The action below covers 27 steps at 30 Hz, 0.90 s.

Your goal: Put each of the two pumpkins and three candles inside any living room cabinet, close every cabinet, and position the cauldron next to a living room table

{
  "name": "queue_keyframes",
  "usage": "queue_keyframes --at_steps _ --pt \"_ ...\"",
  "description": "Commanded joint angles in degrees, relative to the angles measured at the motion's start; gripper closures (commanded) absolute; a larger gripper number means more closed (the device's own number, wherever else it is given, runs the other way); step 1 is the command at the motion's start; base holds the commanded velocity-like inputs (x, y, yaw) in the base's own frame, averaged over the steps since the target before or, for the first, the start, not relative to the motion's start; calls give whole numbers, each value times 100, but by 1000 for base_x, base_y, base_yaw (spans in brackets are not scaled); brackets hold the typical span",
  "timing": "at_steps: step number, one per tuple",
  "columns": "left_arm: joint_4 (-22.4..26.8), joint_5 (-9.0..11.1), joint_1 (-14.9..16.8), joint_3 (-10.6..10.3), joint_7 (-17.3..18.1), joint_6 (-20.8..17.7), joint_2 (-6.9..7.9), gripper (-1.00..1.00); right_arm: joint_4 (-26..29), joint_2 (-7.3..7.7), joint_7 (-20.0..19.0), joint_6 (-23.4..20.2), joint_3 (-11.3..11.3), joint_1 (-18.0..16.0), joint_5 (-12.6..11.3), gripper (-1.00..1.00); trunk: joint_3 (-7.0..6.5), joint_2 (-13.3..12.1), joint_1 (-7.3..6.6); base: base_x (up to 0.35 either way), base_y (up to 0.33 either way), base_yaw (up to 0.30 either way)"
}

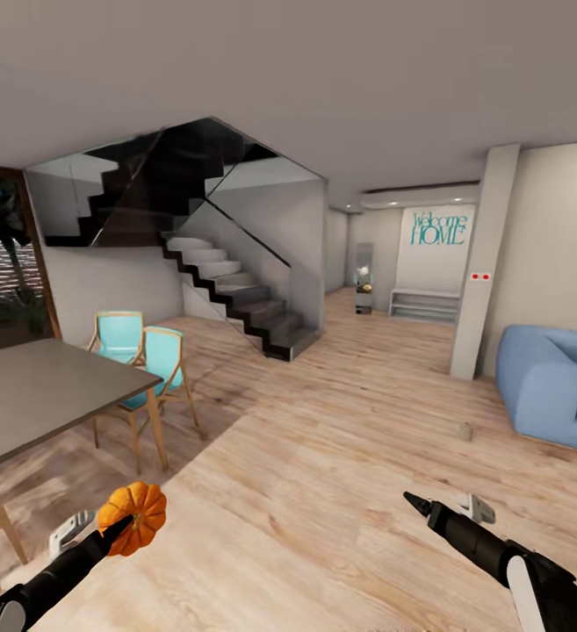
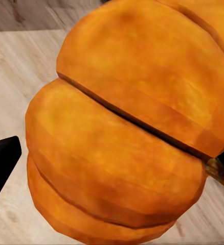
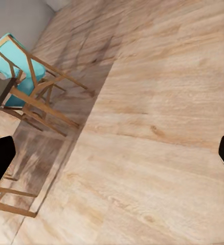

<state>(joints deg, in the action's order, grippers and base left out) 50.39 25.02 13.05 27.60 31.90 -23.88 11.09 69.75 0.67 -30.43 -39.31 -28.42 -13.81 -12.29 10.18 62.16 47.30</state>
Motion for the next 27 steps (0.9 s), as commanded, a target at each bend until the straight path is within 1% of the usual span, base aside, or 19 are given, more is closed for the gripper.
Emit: queue_keyframes --at_steps 1,3,5,6,7,9,11,15,18,22,27 --pt "6 75 4 11 14 -56 -1 100 -50 -26 -40 -42 -243 -7 -26 -100 5 6 1 5 1 -293" --pt "3 73 4 10 16 -56 -1 100 -86 -50 -123 -39 -410 -7 -24 -100 0 6 1 4 0 -292" --pt "-1 68 4 9 17 -56 -11 100 -158 -70 -228 -26 -514 -2 -21 -100 -6 6 1 2 0 -290" --pt "-1 67 4 9 17 -56 -12 100 -200 -73 -242 -5 -529 -1 -21 -100 -9 6 1 1 0 -288" --pt "-2 66 4 9 17 -56 -15 100 -308 -74 -258 115 -549 0 -20 -100 -12 6 1 1 0 -287" --pt "-1 65 4 8 18 -56 -17 100 -541 -75 -264 512 -556 1 -14 -100 -19 6 1 0 0 -285" --pt "-1 65 4 8 16 -55 -18 100 -717 -65 -277 725 -573 0 -16 -100 -27 6 1 0 0 -285" --pt "-2 48 4 8 11 -49 -25 100 -917 -40 -298 892 -596 0 -18 -100 -41 6 1 0 0 -284" --pt "-6 43 4 8 17 -31 -20 100 -1034 -53 -304 971 -601 1 -14 -100 -51 6 1 0 0 -284" --pt "-11 39 4 8 17 -19 -24 100 -1263 -28 -311 1224 -603 1 -11 -100 -64 6 1 0 0 -284" --pt "-291 42 4 8 16 265 -20 100 -1359 -39 -315 1338 -601 1 -10 -100 -79 6 1 0 0 -284"
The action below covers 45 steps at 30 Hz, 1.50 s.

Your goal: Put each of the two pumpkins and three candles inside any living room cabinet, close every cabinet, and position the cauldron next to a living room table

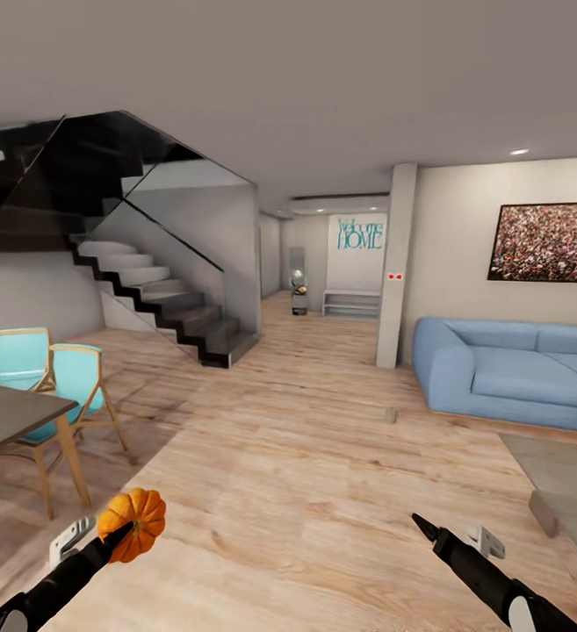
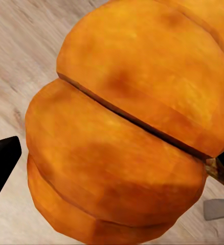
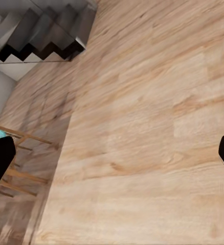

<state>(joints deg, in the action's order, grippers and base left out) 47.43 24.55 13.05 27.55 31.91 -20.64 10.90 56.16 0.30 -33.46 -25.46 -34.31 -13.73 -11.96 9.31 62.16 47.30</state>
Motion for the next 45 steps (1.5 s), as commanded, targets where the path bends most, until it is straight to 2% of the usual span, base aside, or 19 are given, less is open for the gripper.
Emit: queue_keyframes --at_steps 1,8,26,38,45 --pt "-22 99 5 14 18 -25 -1 100 -7 -6 -13 -41 -10 -7 -43 -100 4 6 1 0 0 -284" --pt "-71 110 5 14 35 32 0 100 -62 -13 -11 -27 -8 -7 -43 -100 -19 6 1 106 89 -284" --pt "-84 97 5 11 233 29 5 100 -224 25 5 -50 -15 -8 -51 -100 -66 6 1 209 224 -269" --pt "-85 85 -37 9 291 33 2 100 -266 40 54 -121 17 -10 -44 -100 12 6 1 141 261 -87" --pt "-90 85 -103 10 295 42 5 100 -511 41 57 -110 3 -15 -43 -100 77 6 1 99 272 -5"
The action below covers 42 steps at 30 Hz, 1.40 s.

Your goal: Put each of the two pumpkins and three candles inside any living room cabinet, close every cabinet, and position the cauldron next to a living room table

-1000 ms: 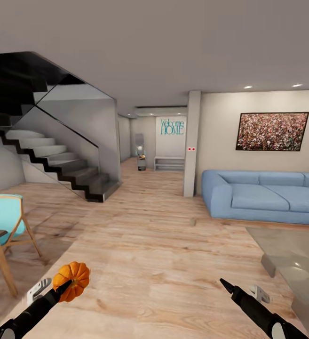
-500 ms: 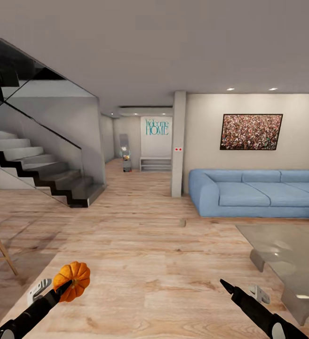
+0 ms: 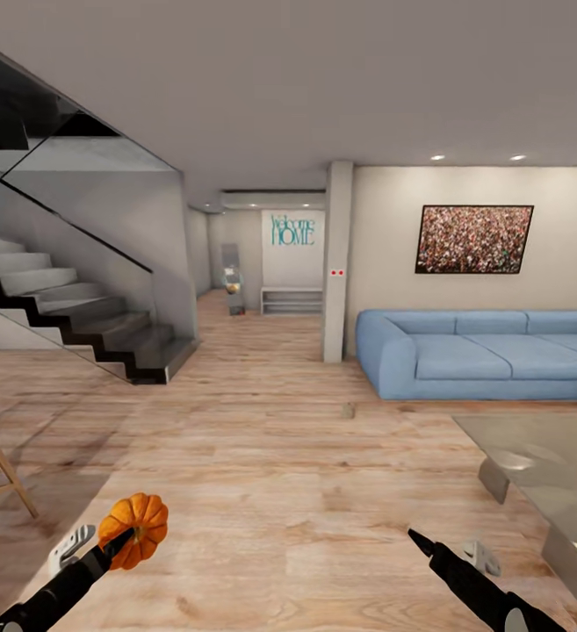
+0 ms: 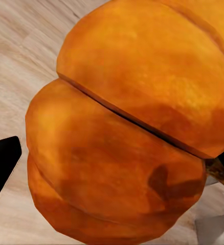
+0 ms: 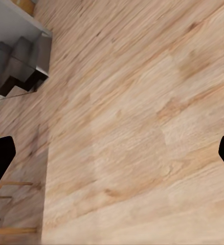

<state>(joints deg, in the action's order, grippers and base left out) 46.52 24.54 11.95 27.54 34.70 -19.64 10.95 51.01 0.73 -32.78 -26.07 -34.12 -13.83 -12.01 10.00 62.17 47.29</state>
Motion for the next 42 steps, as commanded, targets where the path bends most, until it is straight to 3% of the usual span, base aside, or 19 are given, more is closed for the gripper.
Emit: queue_keyframes --at_steps 1,21,30,42 --pt "-1 86 1 11 14 -57 -1 100 -8 -3 -13 -48 -19 -6 -40 -100 17 6 1 97 273 -1" --pt "-116 78 -8 6 8 76 -5 100 -60 -4 -38 6 -31 -6 -50 -100 206 6 1 204 232 0" --pt "-117 78 -10 6 14 116 -5 100 -56 -3 -54 23 -41 -6 -53 -100 280 6 1 90 55 -5" --pt "-117 77 -76 6 8 133 -5 100 -77 6 -54 7 -42 -6 -47 -100 345 6 1 137 105 -195"
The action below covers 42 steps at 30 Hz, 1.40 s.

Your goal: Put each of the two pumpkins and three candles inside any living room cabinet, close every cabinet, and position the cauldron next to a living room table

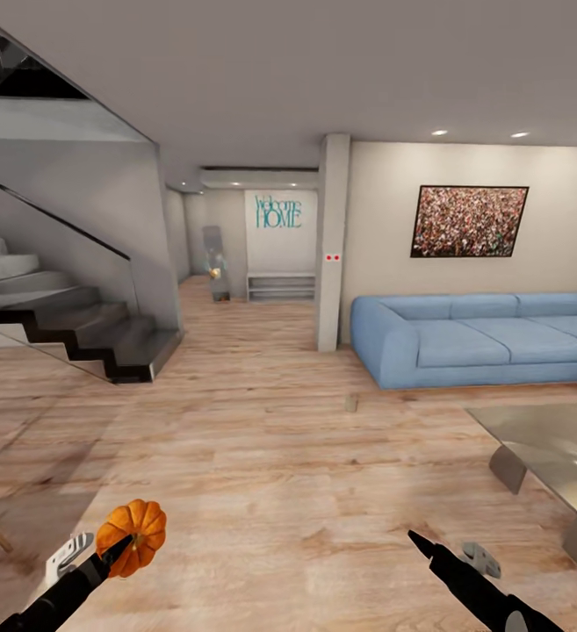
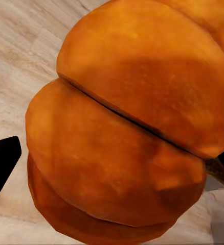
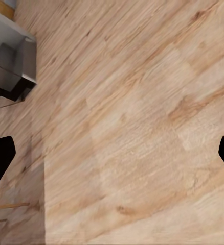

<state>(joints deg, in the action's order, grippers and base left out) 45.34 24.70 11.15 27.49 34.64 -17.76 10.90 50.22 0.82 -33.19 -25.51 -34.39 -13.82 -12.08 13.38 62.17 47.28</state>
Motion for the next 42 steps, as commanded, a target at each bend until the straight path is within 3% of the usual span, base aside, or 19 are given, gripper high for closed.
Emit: queue_keyframes --at_steps 1,7,22,42 --pt "1 62 3 11 15 -53 0 100 -17 -3 -12 -47 -16 -7 -40 -100 13 5 3 225 192 -239" --pt "1 56 -6 7 7 -37 -5 100 -144 -3 -19 -49 -138 -7 -40 -100 37 5 3 229 197 -252" --pt "1 59 -46 2 12 -24 -12 100 -325 18 -13 -77 -181 -7 -40 -100 138 5 3 224 193 -177" --pt "1 61 -52 -23 17 108 -31 100 -346 9 -8 -35 -174 -7 -40 -100 310 5 3 14 13 -131"
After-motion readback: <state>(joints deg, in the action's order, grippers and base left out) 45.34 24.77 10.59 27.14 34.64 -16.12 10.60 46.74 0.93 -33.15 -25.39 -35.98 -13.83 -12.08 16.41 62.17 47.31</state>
